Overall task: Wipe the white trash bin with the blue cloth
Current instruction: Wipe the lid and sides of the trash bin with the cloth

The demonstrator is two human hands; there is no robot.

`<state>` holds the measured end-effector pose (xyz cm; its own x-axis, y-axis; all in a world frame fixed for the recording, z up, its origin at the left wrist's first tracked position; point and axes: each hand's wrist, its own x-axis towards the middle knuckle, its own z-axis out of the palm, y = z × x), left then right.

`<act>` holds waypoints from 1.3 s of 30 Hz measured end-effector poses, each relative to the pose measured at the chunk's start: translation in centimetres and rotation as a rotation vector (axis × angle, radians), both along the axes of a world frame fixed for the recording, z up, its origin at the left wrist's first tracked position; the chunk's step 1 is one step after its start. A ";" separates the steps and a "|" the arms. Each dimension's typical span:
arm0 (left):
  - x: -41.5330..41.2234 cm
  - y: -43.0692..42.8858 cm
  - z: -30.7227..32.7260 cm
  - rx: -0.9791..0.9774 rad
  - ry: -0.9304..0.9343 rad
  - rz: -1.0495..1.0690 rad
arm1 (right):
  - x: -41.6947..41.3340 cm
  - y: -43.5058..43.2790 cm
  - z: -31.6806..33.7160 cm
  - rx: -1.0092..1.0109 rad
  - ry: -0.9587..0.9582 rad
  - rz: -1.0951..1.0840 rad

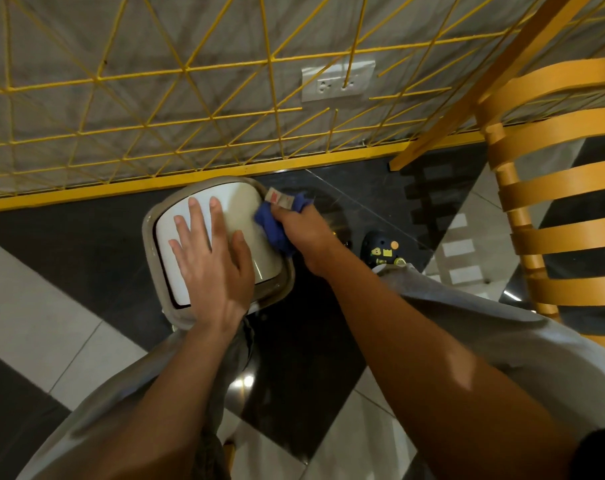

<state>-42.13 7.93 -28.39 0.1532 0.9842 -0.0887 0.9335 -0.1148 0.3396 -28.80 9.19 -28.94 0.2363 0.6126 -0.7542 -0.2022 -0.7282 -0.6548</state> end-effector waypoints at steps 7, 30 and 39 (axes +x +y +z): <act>0.0 0.0 -0.2 0.009 -0.031 0.002 | 0.3 4.7 0.1 0.106 -0.035 0.020; -0.2 0.1 -0.5 0.008 -0.048 0.001 | 1.4 8.5 1.3 0.071 -0.283 0.475; 0.2 0.0 0.0 0.001 -0.053 0.033 | 0.3 5.9 0.1 0.106 -0.188 0.222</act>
<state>-41.96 7.97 -28.38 0.1248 0.9889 -0.0804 0.9175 -0.0842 0.3886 -28.52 15.09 -28.89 0.2173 0.7380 -0.6388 0.0867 -0.6665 -0.7404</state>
